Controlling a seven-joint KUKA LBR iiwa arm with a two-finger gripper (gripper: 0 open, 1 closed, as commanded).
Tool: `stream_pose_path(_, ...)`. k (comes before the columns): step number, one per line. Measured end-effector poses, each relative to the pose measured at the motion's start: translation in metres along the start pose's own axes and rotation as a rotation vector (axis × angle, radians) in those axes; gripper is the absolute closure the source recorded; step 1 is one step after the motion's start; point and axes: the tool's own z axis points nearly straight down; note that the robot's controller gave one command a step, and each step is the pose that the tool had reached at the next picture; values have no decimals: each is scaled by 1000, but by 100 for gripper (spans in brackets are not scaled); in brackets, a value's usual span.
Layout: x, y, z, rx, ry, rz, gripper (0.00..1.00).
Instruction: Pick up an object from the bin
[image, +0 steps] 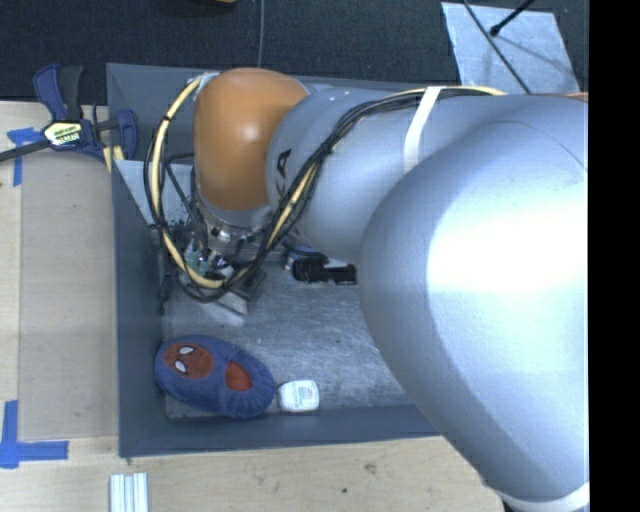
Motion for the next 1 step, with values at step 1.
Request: stream_pose_path(1, -19, 11, -95, -7, -7, 12, 100)
